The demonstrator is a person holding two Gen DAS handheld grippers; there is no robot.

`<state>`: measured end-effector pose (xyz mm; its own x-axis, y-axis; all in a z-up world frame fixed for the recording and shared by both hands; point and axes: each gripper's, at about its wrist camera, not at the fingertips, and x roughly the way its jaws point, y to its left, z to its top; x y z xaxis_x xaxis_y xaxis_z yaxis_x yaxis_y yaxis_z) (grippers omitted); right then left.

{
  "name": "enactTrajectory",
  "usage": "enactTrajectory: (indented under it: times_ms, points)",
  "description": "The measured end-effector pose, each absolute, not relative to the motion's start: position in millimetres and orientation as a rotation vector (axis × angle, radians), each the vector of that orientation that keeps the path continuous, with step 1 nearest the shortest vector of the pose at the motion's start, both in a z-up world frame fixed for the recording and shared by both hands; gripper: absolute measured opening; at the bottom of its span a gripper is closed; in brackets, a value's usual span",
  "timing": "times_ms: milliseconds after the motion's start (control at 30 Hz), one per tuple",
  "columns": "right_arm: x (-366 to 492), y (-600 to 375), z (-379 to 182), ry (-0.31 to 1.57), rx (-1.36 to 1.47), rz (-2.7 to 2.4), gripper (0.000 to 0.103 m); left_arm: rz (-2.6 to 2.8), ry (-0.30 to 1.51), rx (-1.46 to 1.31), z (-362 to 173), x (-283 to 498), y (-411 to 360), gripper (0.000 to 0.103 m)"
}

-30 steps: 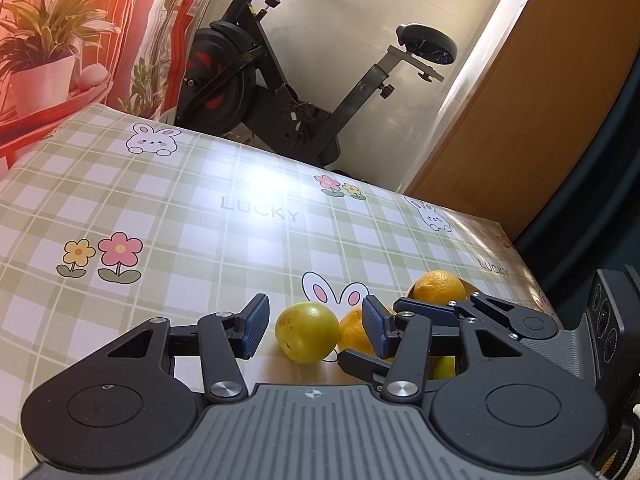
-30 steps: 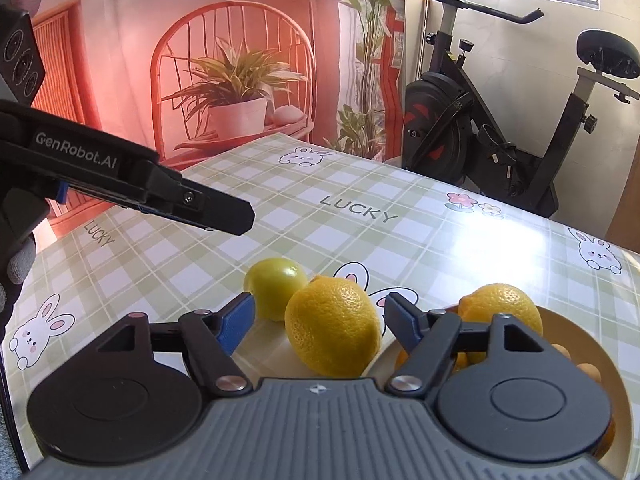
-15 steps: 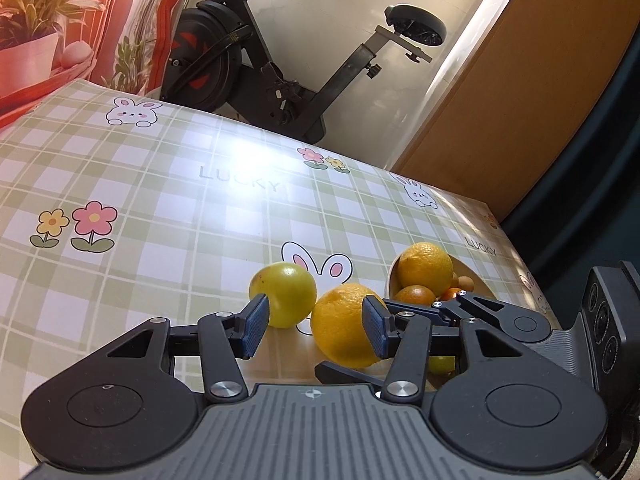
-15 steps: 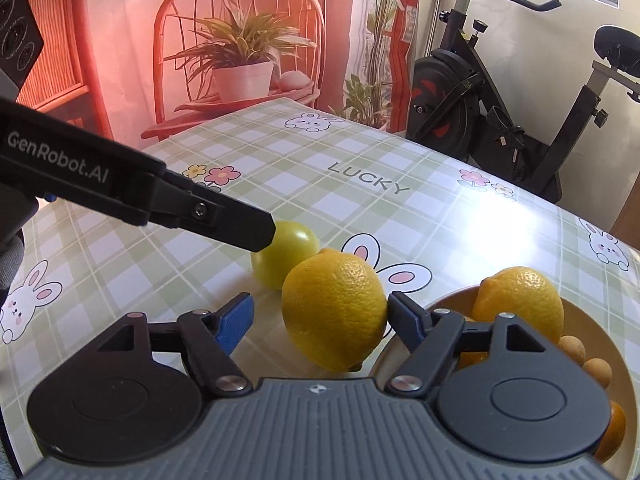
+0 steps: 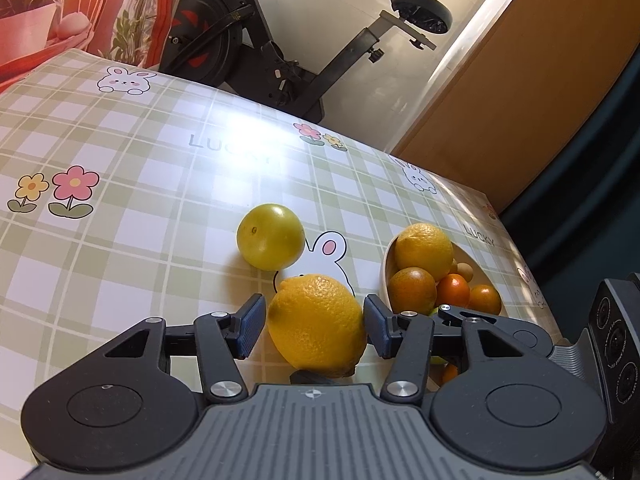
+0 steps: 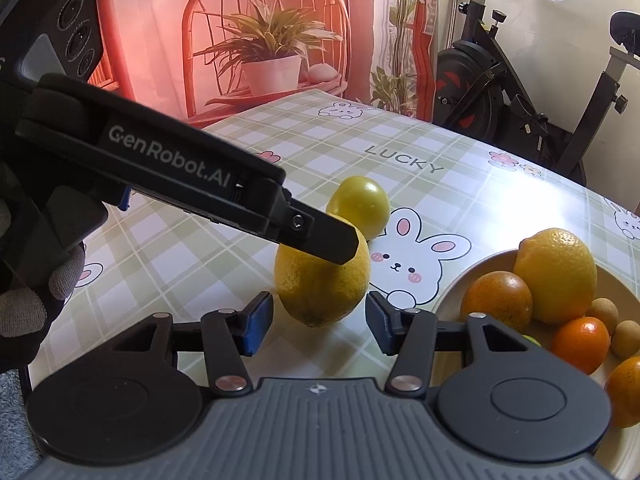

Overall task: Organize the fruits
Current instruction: 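Close the left gripper around the large lemon and lift it, then carry the lemon with the left gripper over the beige plate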

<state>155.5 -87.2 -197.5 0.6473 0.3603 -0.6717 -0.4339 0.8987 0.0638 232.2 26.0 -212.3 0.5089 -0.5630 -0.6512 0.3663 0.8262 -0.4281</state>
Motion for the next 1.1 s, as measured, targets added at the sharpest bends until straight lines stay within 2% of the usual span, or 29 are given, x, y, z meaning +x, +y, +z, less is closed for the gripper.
enactTrajectory:
  times_ms: [733, 1100]
  points:
    - [124, -104, -201, 0.728, 0.110, 0.415, 0.054, -0.573, 0.824, -0.158, -207, 183, 15, 0.055]
    - [98, -127, -183, 0.640, 0.213, 0.384, 0.054, -0.572, 0.749, -0.073, -173, 161, -15, 0.055]
